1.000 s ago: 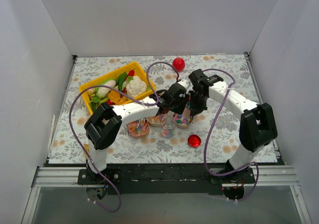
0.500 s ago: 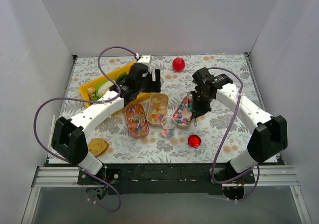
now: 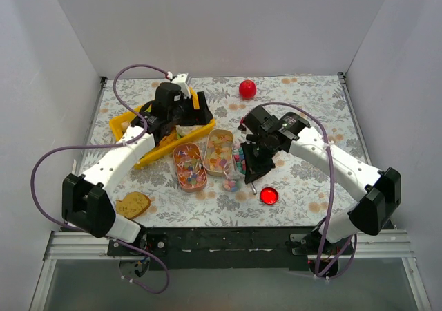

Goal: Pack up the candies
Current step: Place the fake candies in the packing bottle.

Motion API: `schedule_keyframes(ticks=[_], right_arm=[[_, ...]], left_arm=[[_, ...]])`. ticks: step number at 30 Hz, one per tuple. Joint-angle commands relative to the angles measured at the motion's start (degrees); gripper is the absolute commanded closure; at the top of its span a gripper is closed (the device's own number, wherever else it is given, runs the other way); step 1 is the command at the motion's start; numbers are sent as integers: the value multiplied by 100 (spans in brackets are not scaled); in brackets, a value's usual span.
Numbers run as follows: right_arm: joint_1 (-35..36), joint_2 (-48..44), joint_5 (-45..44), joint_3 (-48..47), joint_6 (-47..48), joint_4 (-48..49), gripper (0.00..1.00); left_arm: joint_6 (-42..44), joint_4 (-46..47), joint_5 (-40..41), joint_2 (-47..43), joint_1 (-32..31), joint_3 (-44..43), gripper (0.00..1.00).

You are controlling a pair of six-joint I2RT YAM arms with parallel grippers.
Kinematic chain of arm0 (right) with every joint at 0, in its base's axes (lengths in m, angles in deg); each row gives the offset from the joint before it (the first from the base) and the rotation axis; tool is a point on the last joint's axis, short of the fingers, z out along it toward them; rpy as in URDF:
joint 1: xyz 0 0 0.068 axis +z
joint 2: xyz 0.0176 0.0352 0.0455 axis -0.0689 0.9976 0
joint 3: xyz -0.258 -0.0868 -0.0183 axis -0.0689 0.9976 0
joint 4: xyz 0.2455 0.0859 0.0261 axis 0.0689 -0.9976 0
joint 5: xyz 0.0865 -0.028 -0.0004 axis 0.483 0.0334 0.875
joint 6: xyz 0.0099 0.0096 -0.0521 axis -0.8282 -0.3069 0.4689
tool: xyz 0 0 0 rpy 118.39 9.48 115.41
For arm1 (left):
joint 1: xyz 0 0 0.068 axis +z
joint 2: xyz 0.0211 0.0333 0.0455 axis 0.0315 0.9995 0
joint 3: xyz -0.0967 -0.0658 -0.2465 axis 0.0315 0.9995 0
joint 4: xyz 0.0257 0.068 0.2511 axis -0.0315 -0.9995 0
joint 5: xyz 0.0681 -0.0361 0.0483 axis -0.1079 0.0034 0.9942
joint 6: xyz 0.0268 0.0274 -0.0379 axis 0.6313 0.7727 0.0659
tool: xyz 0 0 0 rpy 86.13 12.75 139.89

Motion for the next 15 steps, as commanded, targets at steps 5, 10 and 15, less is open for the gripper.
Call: schedule_keyframes(ticks=[5, 10, 15], right_arm=[[647, -251, 350, -143, -337, -523, 99], [682, -242, 797, -64, -381, -637, 99], [682, -207, 1466, 191, -521, -331, 99]], left_arm=[[-114, -101, -458, -254, 270, 253, 16], [-114, -66, -485, -263, 314, 428, 17], [-149, -22, -547, -307, 323, 543, 17]])
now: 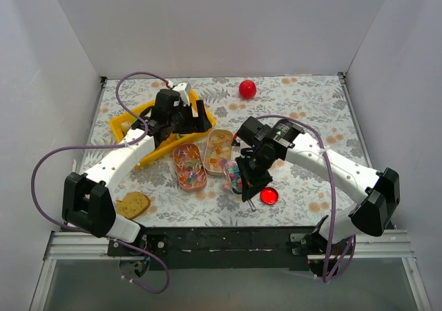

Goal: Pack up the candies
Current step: Place the fake candies in the packing bottle.

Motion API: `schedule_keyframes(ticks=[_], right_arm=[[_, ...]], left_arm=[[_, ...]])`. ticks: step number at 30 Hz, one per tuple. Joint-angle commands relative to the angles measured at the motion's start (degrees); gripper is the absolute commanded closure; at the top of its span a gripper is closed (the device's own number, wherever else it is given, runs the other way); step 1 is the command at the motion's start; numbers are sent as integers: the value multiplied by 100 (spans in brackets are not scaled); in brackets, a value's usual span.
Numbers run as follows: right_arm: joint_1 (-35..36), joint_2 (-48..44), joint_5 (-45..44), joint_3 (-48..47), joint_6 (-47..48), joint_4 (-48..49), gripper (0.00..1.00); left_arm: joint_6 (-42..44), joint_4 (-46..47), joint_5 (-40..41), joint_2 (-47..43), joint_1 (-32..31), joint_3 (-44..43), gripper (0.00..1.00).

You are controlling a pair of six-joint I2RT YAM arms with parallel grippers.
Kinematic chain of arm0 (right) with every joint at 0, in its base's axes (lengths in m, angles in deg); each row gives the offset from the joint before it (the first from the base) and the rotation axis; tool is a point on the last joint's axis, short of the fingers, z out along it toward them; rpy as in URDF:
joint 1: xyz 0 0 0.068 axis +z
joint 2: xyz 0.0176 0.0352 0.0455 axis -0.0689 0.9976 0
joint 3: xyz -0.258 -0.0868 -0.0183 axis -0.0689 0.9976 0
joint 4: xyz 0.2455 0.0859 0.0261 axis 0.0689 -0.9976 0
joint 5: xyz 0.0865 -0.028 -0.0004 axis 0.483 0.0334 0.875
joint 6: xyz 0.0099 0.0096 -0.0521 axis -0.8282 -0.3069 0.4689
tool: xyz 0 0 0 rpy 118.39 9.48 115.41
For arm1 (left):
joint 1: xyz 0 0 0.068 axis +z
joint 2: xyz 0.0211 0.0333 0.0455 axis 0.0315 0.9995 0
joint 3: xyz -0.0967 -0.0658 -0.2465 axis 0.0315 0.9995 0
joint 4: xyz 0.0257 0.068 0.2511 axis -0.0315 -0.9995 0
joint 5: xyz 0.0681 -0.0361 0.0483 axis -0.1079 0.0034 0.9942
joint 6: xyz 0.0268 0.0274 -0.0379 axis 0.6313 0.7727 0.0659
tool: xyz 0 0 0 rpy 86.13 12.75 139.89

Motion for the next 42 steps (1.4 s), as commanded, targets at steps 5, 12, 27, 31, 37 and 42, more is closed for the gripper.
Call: schedule_keyframes(ticks=[5, 12, 27, 31, 37, 42], right_arm=[[-2, 4, 1005, 204, -196, 191, 99], [-230, 92, 1338, 423, -266, 339, 99], [-695, 48, 2305, 723, -460, 665, 99], [-907, 48, 2586, 784, -469, 656, 99], [-1021, 162, 2894, 846, -451, 691, 99], [-1074, 197, 3166, 925, -521, 779, 99]], left_arm=[[-23, 20, -151, -326, 45, 148, 17], [-49, -41, -248, -344, 45, 156, 17], [-172, -59, -186, -476, 45, 280, 17], [-163, -59, -178, -476, 45, 271, 17], [-181, -50, -169, -441, 54, 262, 17], [-172, -50, -134, -406, 54, 253, 17]])
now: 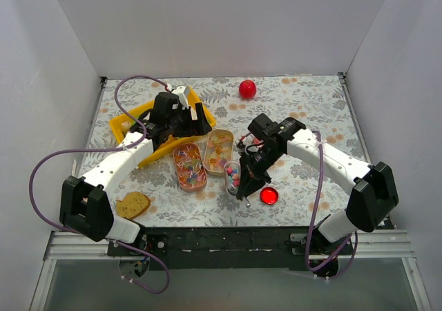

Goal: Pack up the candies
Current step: Place the fake candies in the packing bottle.

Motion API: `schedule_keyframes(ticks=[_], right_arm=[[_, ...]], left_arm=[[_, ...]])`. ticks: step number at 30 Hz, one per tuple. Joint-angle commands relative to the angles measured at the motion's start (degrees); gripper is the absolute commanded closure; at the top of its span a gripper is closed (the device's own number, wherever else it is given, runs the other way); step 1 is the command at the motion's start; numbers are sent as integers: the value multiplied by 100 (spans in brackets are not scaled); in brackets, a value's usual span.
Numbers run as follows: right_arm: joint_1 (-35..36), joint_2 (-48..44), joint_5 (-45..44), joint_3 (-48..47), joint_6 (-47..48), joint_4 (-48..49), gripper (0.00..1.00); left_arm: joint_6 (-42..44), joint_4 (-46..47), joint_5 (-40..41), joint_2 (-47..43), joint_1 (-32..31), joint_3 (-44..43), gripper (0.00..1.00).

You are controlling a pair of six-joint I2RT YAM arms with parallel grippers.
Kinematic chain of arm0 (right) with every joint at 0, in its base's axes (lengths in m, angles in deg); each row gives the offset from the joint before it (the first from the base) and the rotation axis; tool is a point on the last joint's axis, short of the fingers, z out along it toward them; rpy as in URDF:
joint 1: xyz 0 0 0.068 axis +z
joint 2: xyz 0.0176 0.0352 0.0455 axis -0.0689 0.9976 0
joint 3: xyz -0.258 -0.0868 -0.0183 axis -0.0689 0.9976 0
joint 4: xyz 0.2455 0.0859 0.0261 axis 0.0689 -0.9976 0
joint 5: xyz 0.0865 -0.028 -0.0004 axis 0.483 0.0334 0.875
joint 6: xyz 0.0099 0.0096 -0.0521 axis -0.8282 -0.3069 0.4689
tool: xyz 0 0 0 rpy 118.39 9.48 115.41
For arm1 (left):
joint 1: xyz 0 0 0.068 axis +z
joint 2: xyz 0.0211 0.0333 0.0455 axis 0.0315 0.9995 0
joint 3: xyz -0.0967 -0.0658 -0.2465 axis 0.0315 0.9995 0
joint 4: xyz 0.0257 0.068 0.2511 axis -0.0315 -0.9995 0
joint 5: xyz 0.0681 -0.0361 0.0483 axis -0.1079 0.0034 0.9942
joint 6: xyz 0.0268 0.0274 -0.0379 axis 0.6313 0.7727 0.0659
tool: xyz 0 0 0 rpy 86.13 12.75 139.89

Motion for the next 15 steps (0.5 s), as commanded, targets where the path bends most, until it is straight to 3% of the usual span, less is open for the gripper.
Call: schedule_keyframes(ticks=[1, 15], right_arm=[[-43, 44, 616, 99, -82, 176, 99], [-279, -149, 1240, 582, -618, 782, 99]], left_arm=[[14, -39, 28, -231, 19, -9, 16], [-21, -39, 37, -231, 19, 17, 17]])
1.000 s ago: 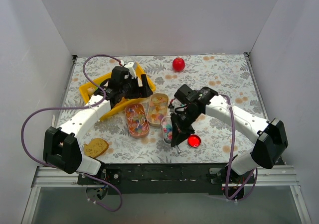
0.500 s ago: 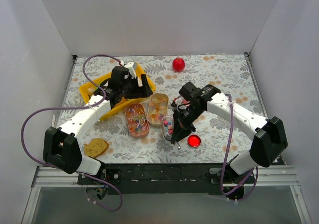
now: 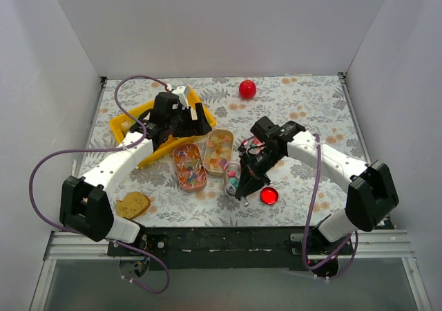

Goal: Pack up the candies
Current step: Place the fake candies in the packing bottle.

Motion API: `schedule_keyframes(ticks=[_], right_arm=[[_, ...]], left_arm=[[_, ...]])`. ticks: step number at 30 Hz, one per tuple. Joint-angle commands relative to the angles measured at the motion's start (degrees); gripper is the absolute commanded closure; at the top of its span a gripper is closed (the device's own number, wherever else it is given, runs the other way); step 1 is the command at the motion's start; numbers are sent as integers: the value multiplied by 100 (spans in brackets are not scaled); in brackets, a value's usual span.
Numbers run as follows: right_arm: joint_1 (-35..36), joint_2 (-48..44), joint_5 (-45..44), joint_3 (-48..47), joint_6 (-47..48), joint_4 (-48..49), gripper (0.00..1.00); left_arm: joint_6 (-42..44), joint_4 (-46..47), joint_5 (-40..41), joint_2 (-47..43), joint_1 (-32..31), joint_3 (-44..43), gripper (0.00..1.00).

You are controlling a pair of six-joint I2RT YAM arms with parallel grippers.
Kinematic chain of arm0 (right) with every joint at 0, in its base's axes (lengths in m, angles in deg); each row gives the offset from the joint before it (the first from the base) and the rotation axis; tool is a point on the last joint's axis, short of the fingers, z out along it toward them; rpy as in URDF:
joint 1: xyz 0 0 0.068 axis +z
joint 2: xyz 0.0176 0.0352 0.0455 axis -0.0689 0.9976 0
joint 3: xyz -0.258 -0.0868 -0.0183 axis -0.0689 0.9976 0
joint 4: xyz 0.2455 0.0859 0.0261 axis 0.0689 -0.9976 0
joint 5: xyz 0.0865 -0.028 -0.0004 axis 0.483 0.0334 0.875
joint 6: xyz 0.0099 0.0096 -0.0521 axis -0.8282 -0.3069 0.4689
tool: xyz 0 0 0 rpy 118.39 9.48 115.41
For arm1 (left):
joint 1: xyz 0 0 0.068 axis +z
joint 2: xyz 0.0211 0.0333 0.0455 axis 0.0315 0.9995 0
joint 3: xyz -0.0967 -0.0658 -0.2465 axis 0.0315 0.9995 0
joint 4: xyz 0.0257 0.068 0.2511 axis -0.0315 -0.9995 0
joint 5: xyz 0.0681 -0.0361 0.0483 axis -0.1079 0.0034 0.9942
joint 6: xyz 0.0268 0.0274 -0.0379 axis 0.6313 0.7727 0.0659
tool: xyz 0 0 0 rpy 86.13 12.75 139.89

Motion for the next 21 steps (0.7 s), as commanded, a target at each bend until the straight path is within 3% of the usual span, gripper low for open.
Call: schedule_keyframes(ticks=[1, 14, 21], right_arm=[[-120, -208, 560, 178, -412, 411, 99], [-261, -674, 1045, 776, -1494, 1491, 99], [-287, -823, 1089, 688, -1872, 1738, 99]], left_arm=[[-21, -39, 35, -239, 28, 9, 17], [-39, -48, 35, -275, 28, 61, 16], [-48, -4, 70, -319, 28, 105, 9]])
